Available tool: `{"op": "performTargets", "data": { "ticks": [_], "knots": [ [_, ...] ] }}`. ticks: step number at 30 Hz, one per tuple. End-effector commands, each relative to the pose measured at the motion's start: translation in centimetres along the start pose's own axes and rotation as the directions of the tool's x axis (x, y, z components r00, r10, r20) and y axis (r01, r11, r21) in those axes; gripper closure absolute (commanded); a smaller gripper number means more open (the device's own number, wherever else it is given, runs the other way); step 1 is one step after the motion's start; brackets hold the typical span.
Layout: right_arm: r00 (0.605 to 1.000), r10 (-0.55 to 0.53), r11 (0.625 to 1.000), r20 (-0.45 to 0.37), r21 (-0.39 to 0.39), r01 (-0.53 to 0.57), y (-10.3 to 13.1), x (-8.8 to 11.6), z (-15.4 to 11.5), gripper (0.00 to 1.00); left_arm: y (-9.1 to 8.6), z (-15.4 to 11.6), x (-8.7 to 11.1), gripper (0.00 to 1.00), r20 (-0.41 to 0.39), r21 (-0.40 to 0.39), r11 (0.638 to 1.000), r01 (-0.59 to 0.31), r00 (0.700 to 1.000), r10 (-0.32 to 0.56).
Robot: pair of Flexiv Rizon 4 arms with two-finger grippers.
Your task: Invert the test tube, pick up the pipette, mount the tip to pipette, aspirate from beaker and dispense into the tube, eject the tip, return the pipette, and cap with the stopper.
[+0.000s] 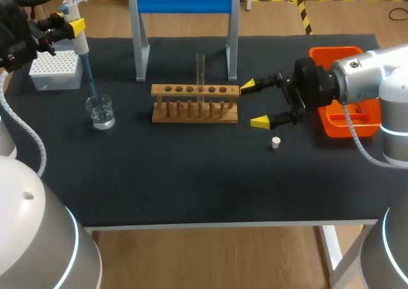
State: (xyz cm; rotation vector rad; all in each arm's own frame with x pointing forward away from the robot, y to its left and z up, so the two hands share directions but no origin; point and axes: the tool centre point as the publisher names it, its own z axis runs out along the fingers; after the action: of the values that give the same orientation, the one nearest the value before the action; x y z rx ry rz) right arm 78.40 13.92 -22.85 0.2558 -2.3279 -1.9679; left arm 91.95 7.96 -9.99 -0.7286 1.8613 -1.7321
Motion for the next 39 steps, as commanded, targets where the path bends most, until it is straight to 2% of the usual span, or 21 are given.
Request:
{"op": "performTargets", "data": {
  "ticks": [1, 9, 24, 39],
  "knots": [
    [1.000, 0.008, 1.000, 0.011, 0.019, -0.008, 0.6, -0.2, 1.8, 0.00, 0.1, 0.2, 0.0, 1.00, 0.004, 0.003, 1.000, -0.001, 1.000, 0.001],
    [0.999, 0.026, 0.997, 0.035, 0.075, -0.028, 1.1, -1.2, 5.1, 0.00, 0.1, 0.2, 0.0, 1.00, 0.004, 0.003, 1.000, -0.001, 1.000, 0.001],
    [0.995, 0.046, 0.984, 0.088, 0.168, -0.060, 1.1, -3.5, 12.8, 0.00, 0.1, 0.2, 0.0, 1.00, 0.004, 0.003, 1.000, -0.001, 1.000, 0.001],
    [0.984, 0.067, 0.974, 0.164, 0.203, -0.100, 0.8, -5.2, 16.7, 0.00, 0.1, 0.2, 0.0, 1.00, 0.004, 0.003, 1.000, -0.001, 1.000, 0.001]
  ]
}}
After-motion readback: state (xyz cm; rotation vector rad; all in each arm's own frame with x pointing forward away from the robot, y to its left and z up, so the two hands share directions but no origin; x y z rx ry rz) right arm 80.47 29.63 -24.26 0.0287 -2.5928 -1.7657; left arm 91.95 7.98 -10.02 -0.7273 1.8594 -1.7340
